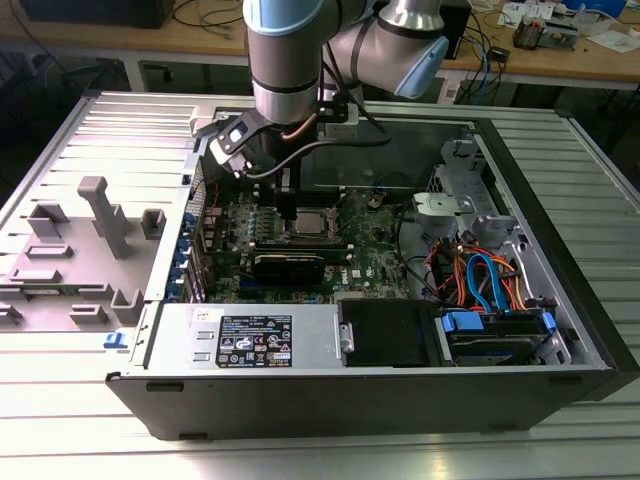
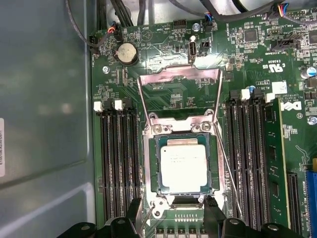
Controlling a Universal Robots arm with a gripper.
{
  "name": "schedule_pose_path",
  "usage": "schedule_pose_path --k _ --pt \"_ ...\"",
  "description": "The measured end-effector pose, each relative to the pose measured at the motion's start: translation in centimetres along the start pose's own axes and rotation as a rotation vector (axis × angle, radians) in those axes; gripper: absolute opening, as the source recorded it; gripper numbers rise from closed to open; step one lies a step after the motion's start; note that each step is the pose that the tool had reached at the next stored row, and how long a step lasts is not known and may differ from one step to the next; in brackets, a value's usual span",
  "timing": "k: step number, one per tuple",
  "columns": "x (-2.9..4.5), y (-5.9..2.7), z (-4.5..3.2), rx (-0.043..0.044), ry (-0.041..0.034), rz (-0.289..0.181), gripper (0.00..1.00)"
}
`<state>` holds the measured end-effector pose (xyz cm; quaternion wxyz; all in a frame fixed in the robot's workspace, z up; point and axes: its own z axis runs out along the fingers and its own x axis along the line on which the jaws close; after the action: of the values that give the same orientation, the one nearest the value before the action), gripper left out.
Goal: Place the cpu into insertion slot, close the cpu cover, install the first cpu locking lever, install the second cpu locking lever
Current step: 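Place the cpu into insertion slot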
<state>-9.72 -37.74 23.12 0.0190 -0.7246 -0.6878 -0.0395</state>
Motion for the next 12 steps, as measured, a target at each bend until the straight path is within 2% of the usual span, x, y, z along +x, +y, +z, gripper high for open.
schedule_pose_path --k 12 --pt "-0.05 -1.03 -0.03 0.0005 -0.0028 0.000 0.61"
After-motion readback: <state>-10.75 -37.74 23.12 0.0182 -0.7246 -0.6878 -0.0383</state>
